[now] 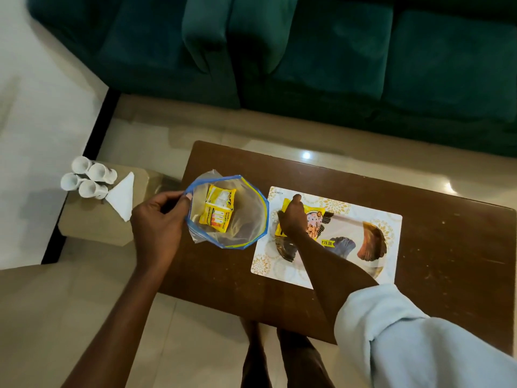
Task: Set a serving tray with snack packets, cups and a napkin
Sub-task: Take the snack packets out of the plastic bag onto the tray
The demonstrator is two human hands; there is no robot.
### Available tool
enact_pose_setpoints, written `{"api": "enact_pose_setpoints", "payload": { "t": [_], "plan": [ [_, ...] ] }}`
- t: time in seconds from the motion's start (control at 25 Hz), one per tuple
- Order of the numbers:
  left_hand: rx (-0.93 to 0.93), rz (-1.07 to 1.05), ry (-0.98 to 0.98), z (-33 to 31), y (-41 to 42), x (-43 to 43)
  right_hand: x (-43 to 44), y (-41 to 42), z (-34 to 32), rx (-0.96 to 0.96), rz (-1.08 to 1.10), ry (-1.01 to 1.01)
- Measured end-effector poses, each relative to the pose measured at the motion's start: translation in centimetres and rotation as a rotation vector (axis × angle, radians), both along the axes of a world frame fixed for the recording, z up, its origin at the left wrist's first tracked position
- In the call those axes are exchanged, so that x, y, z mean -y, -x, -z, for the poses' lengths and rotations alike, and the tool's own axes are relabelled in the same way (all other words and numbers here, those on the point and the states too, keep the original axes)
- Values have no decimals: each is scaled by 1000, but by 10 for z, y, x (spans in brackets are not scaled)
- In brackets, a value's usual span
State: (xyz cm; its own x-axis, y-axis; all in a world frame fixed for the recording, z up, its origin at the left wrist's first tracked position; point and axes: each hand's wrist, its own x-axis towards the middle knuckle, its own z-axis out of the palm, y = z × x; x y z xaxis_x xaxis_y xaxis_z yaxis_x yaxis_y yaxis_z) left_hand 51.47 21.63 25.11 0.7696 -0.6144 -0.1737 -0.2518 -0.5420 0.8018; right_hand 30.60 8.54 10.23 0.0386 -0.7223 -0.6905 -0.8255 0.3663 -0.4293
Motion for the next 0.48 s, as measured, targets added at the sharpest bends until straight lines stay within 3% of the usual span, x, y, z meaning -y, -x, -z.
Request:
{"api": "enact_pose_setpoints", "payload": {
  "t": [0.08, 0.2, 0.28, 0.32, 0.4, 0.48],
  "plan": [
    [-12, -11, -2, -2, 1, 1, 3, 3, -19, 79, 147, 79],
    [-17, -10, -7, -12, 10, 3, -4, 2, -78, 285, 386, 522],
    [-52, -7, 13, -20, 20, 2, -26, -4, -126, 487, 394, 844],
    [-65, -7, 23, -24, 26, -1, -41, -10, -145, 546, 311, 888],
    [-65, 17, 9, -34, 41, -3, -62, -26, -170, 499, 31, 716],
    [-76, 55, 18, -49, 58, -8, -70, -41, -183, 142, -365, 404]
  ]
}}
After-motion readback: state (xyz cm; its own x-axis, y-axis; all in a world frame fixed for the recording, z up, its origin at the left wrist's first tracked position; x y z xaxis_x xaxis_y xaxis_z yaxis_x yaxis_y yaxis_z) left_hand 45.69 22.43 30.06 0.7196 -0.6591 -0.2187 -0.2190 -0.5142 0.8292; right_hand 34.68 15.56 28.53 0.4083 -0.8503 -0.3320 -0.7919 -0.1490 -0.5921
